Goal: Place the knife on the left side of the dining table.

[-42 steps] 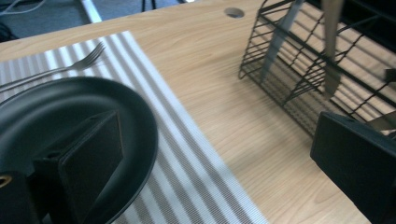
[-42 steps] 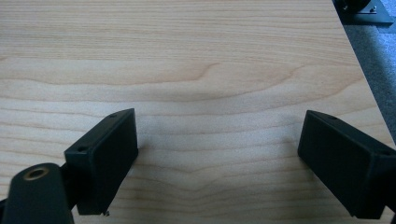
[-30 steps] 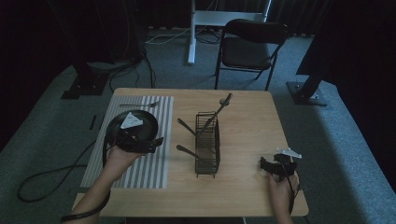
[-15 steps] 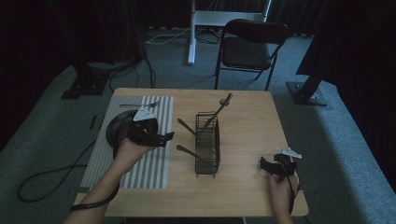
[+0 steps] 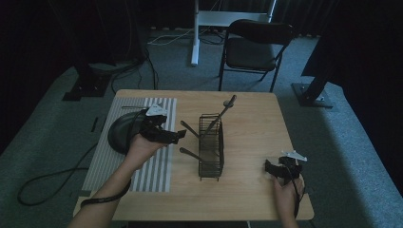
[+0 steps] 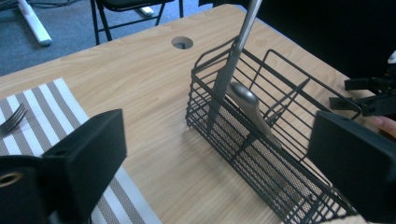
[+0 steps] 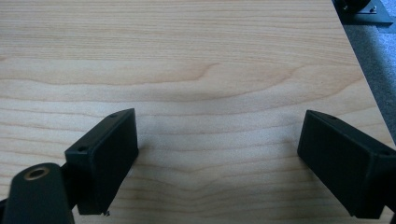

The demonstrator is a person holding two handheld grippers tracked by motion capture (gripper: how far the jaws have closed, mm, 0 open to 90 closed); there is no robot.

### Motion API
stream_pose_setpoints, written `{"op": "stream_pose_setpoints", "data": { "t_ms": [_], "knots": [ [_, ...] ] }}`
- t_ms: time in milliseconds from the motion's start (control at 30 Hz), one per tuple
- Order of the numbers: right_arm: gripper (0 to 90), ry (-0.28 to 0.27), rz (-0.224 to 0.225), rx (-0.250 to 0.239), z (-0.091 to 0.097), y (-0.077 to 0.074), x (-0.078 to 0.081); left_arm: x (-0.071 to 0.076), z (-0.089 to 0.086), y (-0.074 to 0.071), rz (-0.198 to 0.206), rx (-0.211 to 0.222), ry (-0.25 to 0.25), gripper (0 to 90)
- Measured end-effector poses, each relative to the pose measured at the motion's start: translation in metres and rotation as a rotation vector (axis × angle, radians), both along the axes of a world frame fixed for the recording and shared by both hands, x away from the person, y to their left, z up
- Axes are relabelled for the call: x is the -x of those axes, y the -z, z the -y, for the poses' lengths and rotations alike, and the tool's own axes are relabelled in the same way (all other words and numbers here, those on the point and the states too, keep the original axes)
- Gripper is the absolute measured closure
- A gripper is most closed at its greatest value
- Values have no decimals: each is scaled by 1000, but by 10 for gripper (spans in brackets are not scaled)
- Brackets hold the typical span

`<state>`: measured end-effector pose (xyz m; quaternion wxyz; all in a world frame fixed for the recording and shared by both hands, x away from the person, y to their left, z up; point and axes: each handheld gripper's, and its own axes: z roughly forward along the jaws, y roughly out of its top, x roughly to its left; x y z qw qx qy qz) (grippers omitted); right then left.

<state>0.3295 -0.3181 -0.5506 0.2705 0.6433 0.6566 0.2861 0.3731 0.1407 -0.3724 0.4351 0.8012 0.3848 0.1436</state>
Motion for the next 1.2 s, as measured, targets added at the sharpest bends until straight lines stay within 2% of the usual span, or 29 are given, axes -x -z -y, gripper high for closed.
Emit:
{"op": "stream_pose_setpoints", "data": {
  "t_ms": [100,133,267,400,533,733,867,967,1000,1067,1133,1200],
  "knots": [
    [113,1,0,0,0,0,0,-4,2,1,-5,2,2,62],
    [114,1,0,0,0,0,0,-4,2,1,-6,7,-4,126],
    [114,1,0,0,0,0,0,-9,3,2,-22,19,-1,143],
    [114,2,-1,-2,0,0,0,-16,6,5,-53,39,-1,226],
    [114,2,-1,-2,0,0,0,-20,7,8,-62,53,2,285],
    [114,1,-1,-2,0,0,0,-22,11,8,-75,82,36,413],
    [114,2,-1,-2,0,0,0,-23,14,9,-84,95,54,544],
    [114,2,-1,-2,0,0,0,-21,16,9,-82,90,73,623],
    [114,2,-1,-2,0,0,0,-20,17,8,-82,88,79,623],
    [114,2,-1,-2,0,0,0,-18,18,7,-76,83,86,695],
    [114,1,-1,-2,0,0,0,-17,18,7,-80,84,93,699],
    [114,1,-1,-2,0,0,0,-17,16,6,-102,105,106,714]
  ]
}}
